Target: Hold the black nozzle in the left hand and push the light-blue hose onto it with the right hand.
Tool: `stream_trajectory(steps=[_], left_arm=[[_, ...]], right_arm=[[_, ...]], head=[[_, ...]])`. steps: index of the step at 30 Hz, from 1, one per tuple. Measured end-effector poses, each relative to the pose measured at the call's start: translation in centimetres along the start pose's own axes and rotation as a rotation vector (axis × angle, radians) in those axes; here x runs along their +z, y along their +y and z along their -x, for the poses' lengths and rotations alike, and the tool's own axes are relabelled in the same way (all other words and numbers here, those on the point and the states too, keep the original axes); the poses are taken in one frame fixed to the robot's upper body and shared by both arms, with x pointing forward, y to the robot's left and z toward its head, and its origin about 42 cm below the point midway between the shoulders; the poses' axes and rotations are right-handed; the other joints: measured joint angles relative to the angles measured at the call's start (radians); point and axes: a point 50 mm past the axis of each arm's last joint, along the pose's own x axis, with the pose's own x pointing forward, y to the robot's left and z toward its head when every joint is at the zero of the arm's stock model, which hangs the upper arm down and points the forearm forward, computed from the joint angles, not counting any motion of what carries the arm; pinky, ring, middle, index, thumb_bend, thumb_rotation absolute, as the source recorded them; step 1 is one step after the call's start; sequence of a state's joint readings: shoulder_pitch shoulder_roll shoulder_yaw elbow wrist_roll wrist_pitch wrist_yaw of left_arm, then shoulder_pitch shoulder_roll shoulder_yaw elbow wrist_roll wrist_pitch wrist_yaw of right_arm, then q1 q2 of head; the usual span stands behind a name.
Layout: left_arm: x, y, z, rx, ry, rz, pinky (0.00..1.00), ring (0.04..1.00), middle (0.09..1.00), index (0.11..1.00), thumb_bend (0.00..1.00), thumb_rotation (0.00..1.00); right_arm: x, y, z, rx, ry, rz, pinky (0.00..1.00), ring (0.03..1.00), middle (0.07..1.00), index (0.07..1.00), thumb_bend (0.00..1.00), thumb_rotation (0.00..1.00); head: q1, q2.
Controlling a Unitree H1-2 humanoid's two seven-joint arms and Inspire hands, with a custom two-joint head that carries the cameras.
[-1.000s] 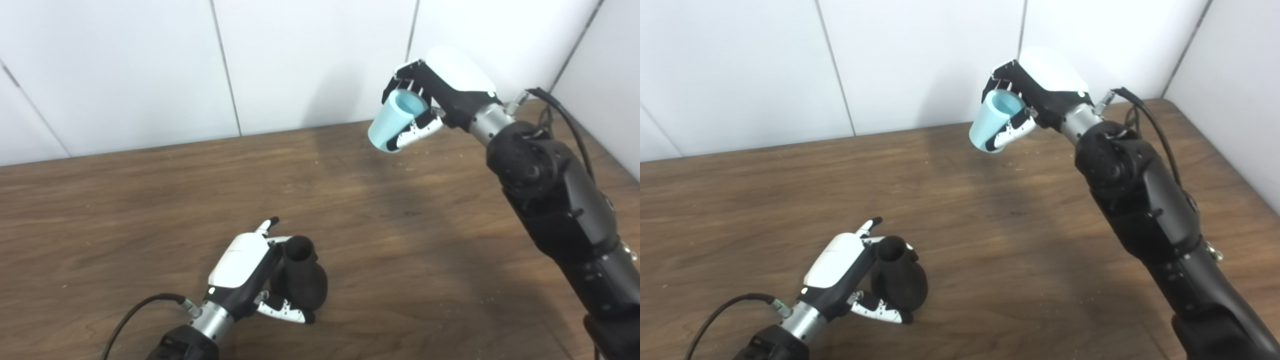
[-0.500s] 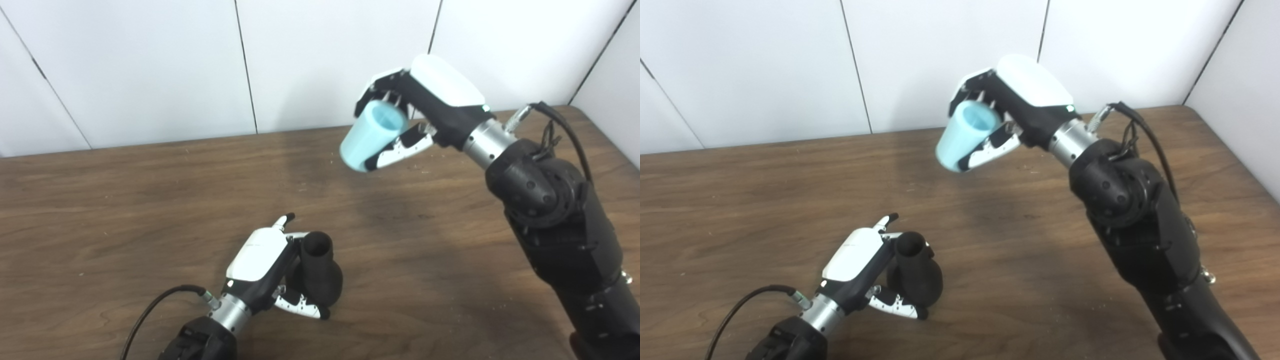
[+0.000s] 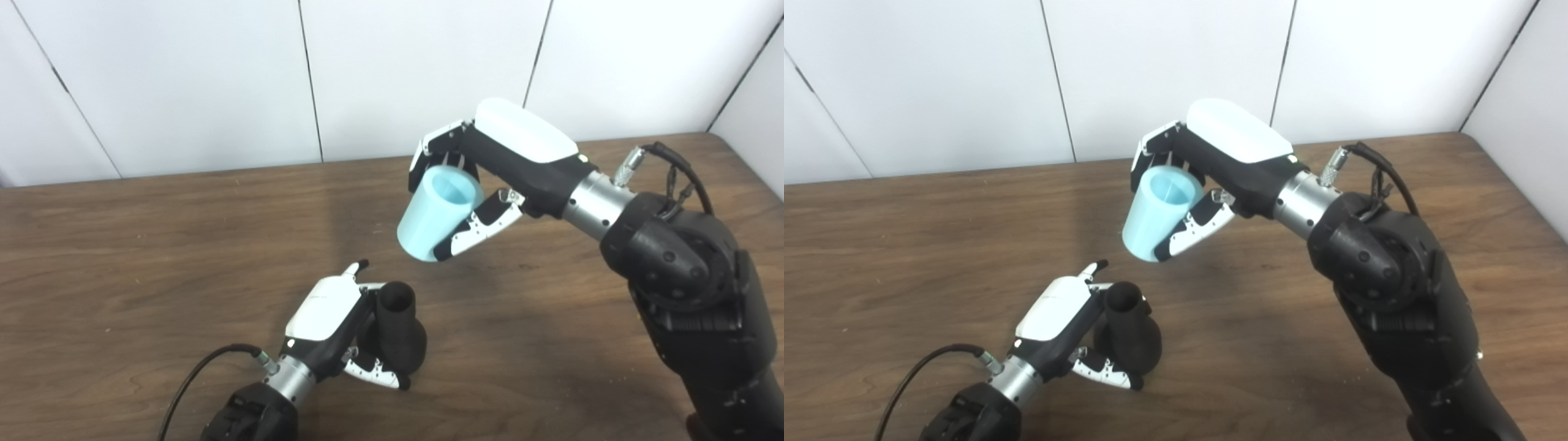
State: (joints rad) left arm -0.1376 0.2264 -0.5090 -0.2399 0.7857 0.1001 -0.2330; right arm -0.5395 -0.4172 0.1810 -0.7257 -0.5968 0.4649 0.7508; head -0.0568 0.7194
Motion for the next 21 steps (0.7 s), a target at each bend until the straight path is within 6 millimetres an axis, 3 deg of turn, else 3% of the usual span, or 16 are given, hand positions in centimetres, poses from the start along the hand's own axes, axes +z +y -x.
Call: stream_trajectory(steps=[21], left_arm=[[0.4,0.0,-0.5,-0.009,0.001,-0.007,1.00,0.513,0.432,0.494,0.50,0.00]], right_arm=[[0.0,1.0,1.1,0.075,0.022,0.001,0.31,0.429,0.507,0.503,0.50,0.00]], head=[[0.012,0.017]])
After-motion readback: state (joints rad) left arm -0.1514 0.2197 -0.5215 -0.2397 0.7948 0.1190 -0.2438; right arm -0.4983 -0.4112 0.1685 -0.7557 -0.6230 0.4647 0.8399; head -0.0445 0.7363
